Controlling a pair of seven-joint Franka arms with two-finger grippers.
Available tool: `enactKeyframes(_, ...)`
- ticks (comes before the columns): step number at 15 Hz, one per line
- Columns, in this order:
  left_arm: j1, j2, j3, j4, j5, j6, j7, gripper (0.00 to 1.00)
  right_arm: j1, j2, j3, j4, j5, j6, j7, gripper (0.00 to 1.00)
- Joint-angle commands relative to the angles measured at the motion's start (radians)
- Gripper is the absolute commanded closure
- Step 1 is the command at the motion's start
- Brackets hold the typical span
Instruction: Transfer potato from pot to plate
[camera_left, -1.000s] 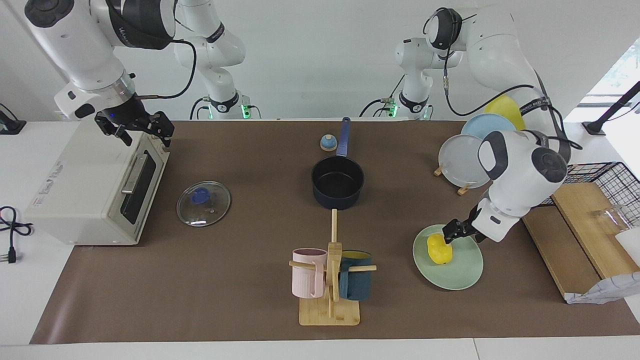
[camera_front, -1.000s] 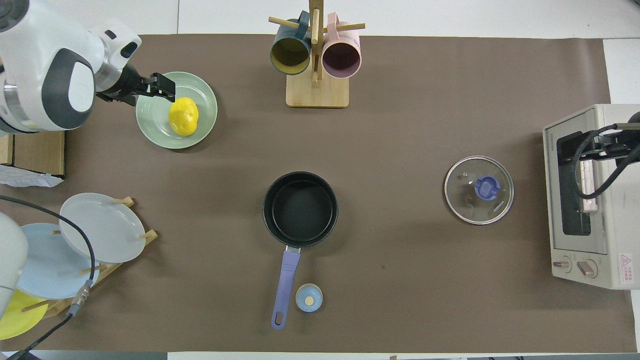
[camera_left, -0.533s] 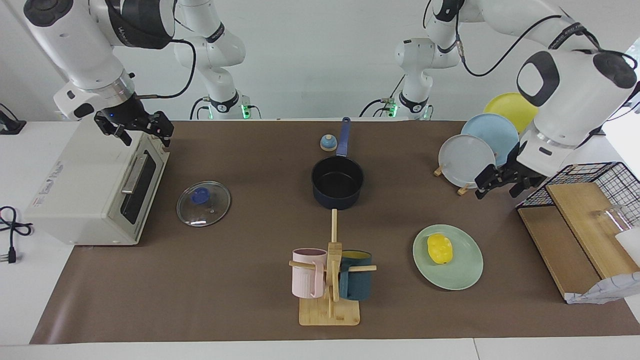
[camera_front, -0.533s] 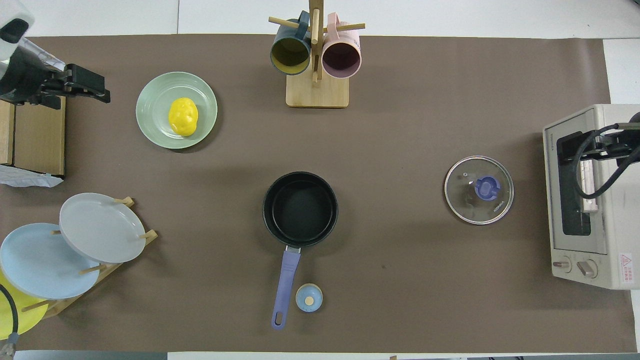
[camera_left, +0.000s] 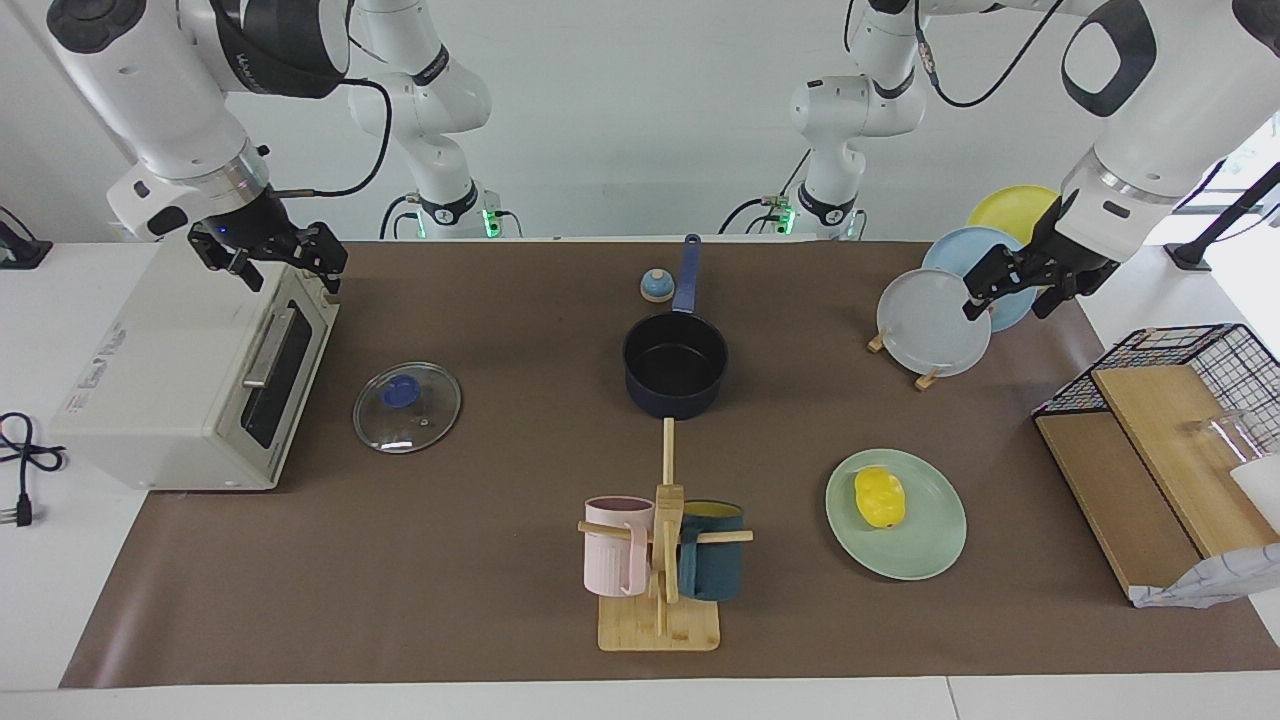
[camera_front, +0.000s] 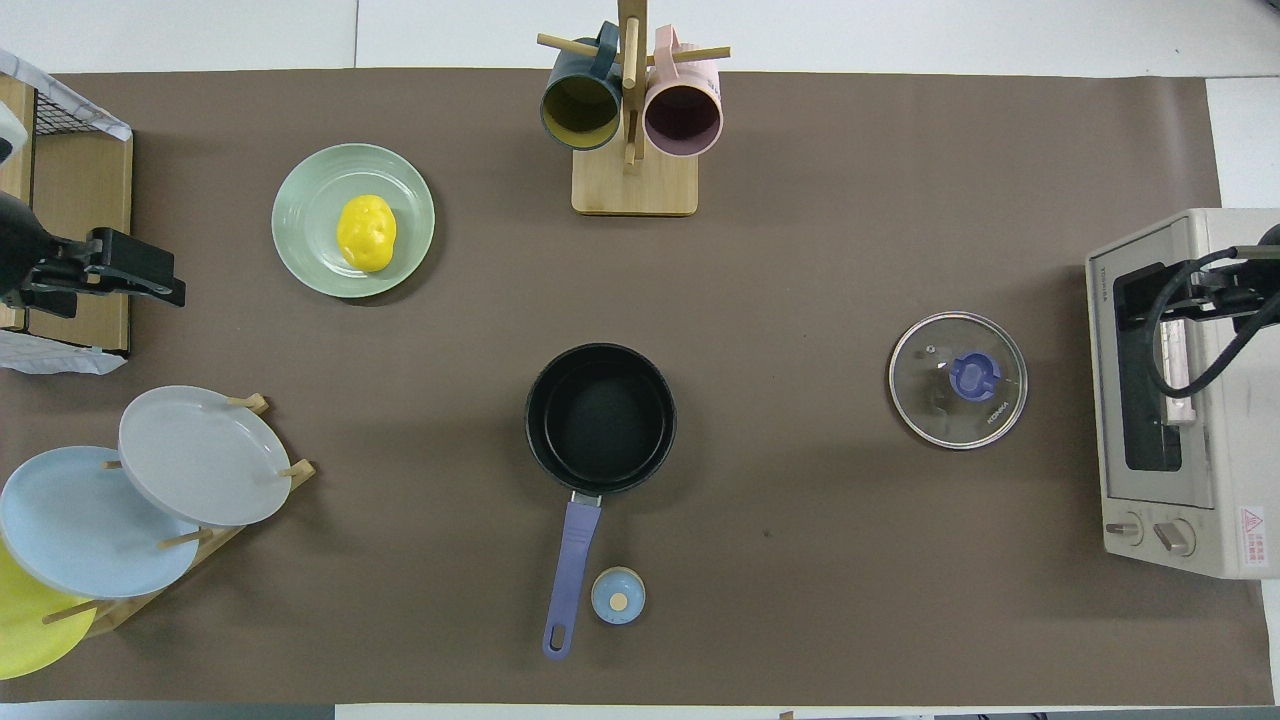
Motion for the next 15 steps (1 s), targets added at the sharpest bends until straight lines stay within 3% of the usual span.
enactKeyframes(1, -0.038, -0.034, -0.002, -0.022, 0.075, 0.021, 0.007, 0.00, 0.002, -0.001, -0.007, 0.003, 0.015, -0.007, -0.009, 0.00)
enactKeyframes(4, -0.027, -0.048, -0.006, 0.024, 0.067, -0.021, 0.006, 0.00, 0.000, -0.001, -0.007, 0.003, 0.015, -0.007, -0.009, 0.00)
enactKeyframes(8, 0.048, -0.106, -0.080, -0.037, 0.067, -0.048, -0.004, 0.00, 0.000, -0.001, -0.007, 0.003, 0.015, -0.007, -0.009, 0.00)
enactKeyframes(12, 0.054, -0.090, -0.086, -0.030, 0.060, -0.015, 0.004, 0.00, 0.002, -0.001, -0.007, 0.003, 0.015, -0.006, -0.008, 0.00)
enactKeyframes(15, 0.050, -0.057, -0.074, 0.045, 0.020, -0.037, 0.001, 0.00, 0.002, -0.001, -0.007, 0.003, 0.015, -0.007, -0.008, 0.00)
